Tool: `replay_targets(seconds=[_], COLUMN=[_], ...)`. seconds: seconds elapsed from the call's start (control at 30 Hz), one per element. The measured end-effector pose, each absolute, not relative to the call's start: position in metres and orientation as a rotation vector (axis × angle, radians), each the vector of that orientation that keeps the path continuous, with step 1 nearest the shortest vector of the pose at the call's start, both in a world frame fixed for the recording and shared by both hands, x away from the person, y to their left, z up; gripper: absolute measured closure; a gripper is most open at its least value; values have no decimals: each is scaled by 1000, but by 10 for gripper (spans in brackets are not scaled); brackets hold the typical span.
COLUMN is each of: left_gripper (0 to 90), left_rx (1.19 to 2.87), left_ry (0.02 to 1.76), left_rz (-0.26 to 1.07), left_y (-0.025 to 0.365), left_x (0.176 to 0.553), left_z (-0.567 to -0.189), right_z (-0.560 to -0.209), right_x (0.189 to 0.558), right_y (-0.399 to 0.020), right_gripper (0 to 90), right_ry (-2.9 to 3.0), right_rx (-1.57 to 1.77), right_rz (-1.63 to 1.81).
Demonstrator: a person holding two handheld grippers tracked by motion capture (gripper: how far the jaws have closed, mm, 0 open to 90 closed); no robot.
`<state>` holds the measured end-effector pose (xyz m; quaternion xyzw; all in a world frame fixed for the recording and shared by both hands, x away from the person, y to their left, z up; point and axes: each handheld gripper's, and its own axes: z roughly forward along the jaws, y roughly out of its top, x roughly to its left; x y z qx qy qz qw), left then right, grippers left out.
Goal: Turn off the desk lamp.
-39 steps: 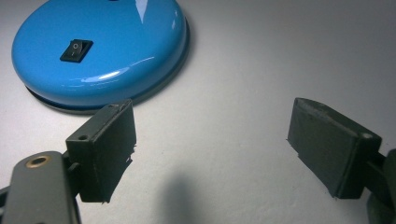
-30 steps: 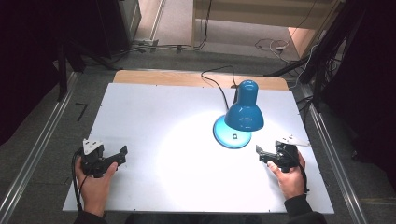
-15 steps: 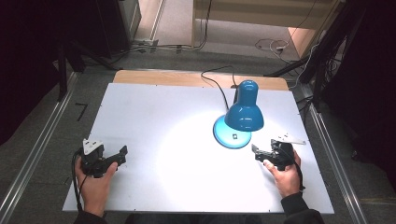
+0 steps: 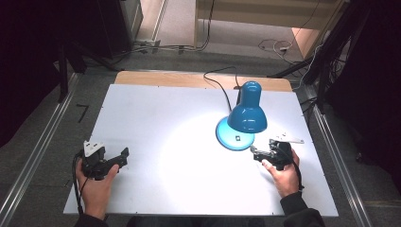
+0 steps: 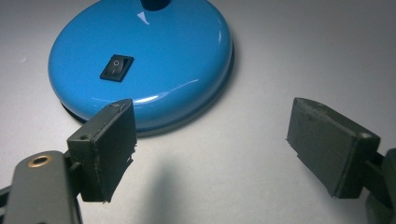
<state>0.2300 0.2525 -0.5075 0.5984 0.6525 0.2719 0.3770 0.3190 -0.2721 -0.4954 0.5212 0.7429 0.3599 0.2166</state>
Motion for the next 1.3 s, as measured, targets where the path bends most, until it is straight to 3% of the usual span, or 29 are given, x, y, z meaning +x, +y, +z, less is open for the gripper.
replay_targets(seconds=[1.03, 1.3], left_gripper=[139, 139], left_rx=[1531, 1528], left_ry=[1664, 1664], left_rz=[692, 692], left_y=[253, 253], left_x=[230, 230], left_z=[-507, -507], right_z=[-495, -494], right_x=[325, 327], right_y=[-259, -254], right_gripper=[178, 234], right_ry=[2069, 2073], right_rx=[1430, 1422], right_rz=[1019, 1024])
